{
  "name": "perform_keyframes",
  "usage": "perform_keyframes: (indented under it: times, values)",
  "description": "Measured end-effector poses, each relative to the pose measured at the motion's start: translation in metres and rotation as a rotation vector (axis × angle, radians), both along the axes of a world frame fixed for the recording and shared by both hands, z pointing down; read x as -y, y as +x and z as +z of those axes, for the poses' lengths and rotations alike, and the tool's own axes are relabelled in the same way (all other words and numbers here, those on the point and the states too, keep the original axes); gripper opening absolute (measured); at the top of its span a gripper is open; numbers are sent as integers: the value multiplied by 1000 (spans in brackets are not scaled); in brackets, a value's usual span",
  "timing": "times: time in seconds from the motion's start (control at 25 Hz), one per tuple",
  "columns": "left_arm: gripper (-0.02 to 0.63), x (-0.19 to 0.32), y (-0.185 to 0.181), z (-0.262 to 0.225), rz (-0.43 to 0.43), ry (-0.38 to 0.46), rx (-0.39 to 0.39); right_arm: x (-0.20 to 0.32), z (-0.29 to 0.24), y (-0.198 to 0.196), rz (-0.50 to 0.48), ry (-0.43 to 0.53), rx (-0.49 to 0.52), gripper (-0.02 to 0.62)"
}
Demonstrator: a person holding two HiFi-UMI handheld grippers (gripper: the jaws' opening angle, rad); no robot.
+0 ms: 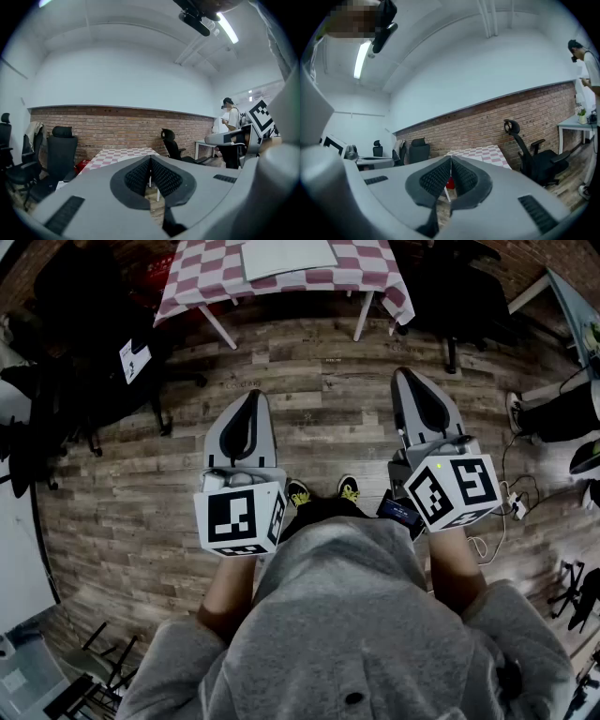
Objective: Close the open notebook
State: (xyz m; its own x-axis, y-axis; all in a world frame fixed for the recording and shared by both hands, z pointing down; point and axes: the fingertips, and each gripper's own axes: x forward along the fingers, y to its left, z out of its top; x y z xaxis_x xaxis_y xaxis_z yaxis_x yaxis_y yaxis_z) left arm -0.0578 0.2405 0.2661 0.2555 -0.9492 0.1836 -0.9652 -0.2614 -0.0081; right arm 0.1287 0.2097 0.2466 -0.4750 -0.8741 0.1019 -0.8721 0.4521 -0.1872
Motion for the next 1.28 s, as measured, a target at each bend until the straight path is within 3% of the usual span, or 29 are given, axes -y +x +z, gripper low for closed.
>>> perform_keyframes:
  times: [0.64,1.28]
  values:
    - [9,-6,-22,7,9,-28,8,-18,-3,-29,10,34,-58,26]
    - [9,4,-61,15,43,-43,9,-13,0,-67,41,21,-41,26]
